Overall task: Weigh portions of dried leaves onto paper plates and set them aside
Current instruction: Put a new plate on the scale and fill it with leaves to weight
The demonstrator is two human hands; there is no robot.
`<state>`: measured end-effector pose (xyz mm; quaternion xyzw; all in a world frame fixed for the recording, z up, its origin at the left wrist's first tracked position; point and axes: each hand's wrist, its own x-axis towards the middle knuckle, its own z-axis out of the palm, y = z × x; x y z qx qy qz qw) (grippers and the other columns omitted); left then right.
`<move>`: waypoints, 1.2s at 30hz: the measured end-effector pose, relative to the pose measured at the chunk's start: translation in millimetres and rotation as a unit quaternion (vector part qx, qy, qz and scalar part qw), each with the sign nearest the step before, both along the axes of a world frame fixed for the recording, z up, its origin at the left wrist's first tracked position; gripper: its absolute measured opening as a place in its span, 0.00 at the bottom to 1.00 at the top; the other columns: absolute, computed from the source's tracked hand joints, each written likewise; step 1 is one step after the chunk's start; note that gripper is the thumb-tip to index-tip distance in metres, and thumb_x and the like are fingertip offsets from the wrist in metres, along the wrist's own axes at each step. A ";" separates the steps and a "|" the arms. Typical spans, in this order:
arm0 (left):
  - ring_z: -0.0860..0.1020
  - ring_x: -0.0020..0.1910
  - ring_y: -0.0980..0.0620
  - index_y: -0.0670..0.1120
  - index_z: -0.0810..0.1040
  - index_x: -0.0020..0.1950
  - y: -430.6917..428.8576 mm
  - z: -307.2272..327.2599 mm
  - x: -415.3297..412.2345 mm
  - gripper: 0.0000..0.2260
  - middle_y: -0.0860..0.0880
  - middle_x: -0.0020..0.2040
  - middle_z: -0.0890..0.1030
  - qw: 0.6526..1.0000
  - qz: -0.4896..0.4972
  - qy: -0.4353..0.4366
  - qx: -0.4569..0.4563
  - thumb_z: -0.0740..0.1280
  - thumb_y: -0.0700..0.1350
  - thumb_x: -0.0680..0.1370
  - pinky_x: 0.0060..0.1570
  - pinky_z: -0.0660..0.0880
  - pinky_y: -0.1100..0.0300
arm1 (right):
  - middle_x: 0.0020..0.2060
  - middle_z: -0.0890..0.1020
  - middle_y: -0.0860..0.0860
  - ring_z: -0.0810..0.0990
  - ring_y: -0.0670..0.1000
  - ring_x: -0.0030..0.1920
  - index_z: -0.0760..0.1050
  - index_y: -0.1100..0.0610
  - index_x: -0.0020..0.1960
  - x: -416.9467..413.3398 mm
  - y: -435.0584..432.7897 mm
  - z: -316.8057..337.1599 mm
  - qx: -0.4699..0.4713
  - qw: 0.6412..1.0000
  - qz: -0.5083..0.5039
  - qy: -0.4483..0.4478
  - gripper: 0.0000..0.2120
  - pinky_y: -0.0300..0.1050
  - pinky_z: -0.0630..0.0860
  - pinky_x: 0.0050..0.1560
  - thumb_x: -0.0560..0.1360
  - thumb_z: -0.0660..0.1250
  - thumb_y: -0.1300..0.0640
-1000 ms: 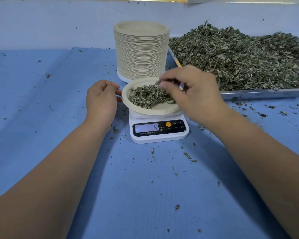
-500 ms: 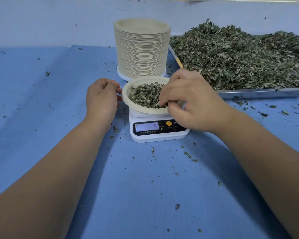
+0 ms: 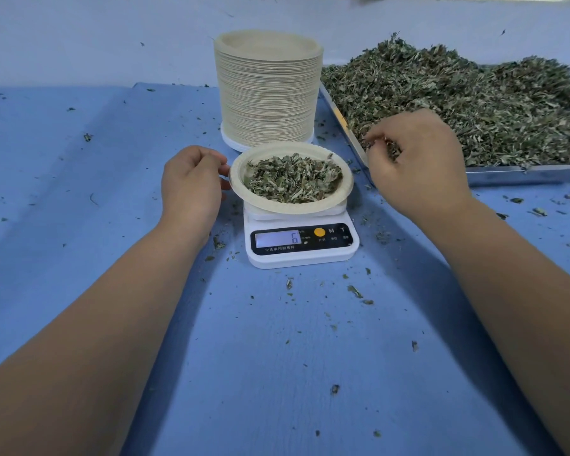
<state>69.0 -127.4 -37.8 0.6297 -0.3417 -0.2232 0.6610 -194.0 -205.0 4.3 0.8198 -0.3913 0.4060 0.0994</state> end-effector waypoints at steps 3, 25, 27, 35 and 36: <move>0.79 0.33 0.53 0.48 0.79 0.40 -1.0 -0.3 0.0 0.09 0.50 0.37 0.82 1.000 0.002 0.000 0.002 0.60 0.41 0.74 0.33 0.74 0.57 | 0.38 0.82 0.54 0.77 0.62 0.49 0.81 0.56 0.50 -8.9 -12.3 -5.0 0.045 0.990 -0.113 0.065 0.15 0.53 0.72 0.50 0.77 0.58 0.51; 0.79 0.34 0.52 0.48 0.79 0.39 -0.6 -0.4 0.4 0.10 0.50 0.38 0.83 1.000 -0.001 -0.003 0.003 0.59 0.40 0.72 0.36 0.75 0.56 | 0.37 0.80 0.43 0.76 0.52 0.41 0.79 0.45 0.45 -13.4 -31.4 -17.4 0.251 0.962 -0.077 -0.073 0.05 0.60 0.73 0.62 0.79 0.67 0.47; 0.79 0.34 0.52 0.48 0.79 0.39 -1.5 -0.8 0.9 0.10 0.50 0.39 0.83 1.000 0.002 -0.002 0.003 0.58 0.40 0.73 0.35 0.75 0.56 | 0.39 0.79 0.44 0.76 0.51 0.43 0.80 0.45 0.47 -13.7 -33.5 -16.5 0.222 0.968 -0.089 -0.077 0.05 0.60 0.73 0.62 0.79 0.67 0.47; 0.79 0.34 0.53 0.47 0.79 0.41 -1.6 -2.9 1.5 0.10 0.50 0.39 0.83 1.000 -0.004 0.005 0.003 0.59 0.40 0.73 0.35 0.75 0.59 | 0.46 0.83 0.45 0.80 0.52 0.51 0.83 0.50 0.54 -15.0 -37.1 -14.1 0.129 0.980 -0.076 -0.127 0.09 0.49 0.75 0.55 0.80 0.67 0.48; 0.79 0.34 0.53 0.48 0.79 0.41 -1.2 -3.2 1.9 0.09 0.50 0.39 0.83 1.000 -0.005 0.006 0.003 0.59 0.40 0.73 0.35 0.75 0.59 | 0.47 0.83 0.45 0.80 0.51 0.50 0.83 0.50 0.55 -15.1 -37.2 -15.0 0.127 0.980 -0.074 -0.132 0.09 0.46 0.75 0.53 0.80 0.68 0.48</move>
